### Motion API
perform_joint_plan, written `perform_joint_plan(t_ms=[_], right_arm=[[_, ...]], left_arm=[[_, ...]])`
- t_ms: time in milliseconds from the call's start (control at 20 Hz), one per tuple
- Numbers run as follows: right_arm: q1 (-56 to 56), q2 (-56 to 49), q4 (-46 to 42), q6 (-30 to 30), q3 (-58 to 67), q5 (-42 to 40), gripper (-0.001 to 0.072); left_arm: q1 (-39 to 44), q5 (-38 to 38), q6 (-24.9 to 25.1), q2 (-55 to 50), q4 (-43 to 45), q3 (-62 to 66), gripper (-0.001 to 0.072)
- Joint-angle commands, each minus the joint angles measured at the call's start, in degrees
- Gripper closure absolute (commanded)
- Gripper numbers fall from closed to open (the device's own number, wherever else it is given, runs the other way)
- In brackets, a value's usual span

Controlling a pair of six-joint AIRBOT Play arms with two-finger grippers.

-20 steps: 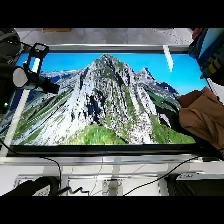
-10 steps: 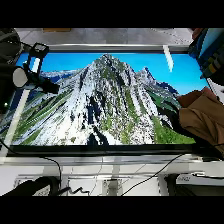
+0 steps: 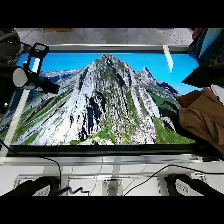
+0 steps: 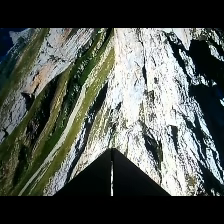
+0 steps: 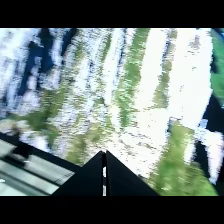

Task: Fold the clothes and pants, and hang the long-sleeved shirts on hangers.

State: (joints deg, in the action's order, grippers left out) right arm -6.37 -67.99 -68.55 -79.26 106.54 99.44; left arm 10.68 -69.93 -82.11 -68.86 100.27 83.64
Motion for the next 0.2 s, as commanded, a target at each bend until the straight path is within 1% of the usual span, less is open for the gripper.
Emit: perform_joint_plan(t_ms=[0,150], right_arm=[[3.2,2.0,-18.1,-0.7,0.0,0.1,0.0681],[2.5,2.0,-17.2,-0.7,0.0,0.0,0.0681]], left_arm=[[-0.1,0.0,0.0,0.0,0.0,0.0,0.0688],[-0.1,0.0,0.0,0.0,0.0,0.0,0.0688]])
